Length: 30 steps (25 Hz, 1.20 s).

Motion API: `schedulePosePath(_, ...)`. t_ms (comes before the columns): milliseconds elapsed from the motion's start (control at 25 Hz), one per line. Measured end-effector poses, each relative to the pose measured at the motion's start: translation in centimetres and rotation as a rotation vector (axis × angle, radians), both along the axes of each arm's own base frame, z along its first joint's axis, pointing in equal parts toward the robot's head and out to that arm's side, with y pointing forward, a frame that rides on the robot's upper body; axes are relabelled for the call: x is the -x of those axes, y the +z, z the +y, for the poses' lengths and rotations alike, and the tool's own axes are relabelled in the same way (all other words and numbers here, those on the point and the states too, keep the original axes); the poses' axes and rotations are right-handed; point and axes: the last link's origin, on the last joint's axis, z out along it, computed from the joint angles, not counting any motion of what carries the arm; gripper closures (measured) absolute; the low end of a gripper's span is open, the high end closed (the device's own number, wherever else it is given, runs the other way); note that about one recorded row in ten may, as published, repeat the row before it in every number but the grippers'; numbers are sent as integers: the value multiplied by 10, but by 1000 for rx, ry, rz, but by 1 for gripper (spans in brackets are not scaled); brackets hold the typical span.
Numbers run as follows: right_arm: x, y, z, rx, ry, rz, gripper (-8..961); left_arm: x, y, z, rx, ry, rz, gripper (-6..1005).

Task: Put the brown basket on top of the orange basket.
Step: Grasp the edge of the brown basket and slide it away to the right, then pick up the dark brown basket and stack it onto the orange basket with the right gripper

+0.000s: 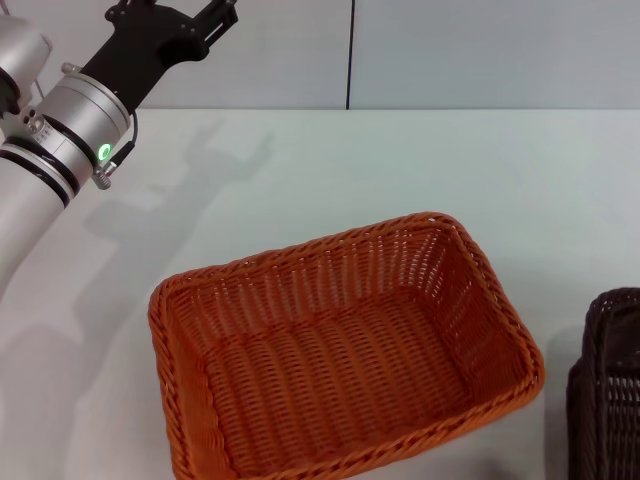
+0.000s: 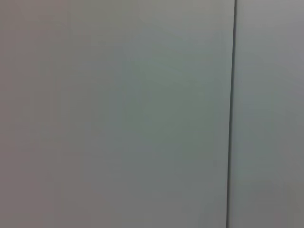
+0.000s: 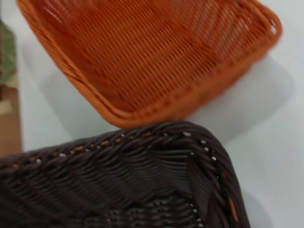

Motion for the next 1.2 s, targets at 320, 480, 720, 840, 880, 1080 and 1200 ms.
schedulePosePath(320, 21, 19, -26, 52, 84, 203, 815, 5, 0, 0, 3, 14, 4, 153)
schedulePosePath(480, 27, 19, -30, 56, 123, 266, 815, 6, 2, 0, -4, 21, 1, 153)
schedulePosePath(720, 31, 16, -33, 50, 167, 363, 815, 10, 2, 0, -3, 30, 6, 153)
schedulePosePath(840, 34, 12, -35, 52, 200, 438, 814, 11, 2, 0, -9, 30, 20, 153)
schedulePosePath(880, 35, 10, -37, 49, 215, 481, 814, 11, 2, 0, -13, 29, 27, 153)
schedulePosePath(1080, 38, 2, -39, 41, 263, 629, 814, 13, 1, 0, -15, 34, 39, 153)
schedulePosePath(1200, 41, -4, -40, 49, 285, 700, 814, 12, 3, 1, -19, 34, 38, 153)
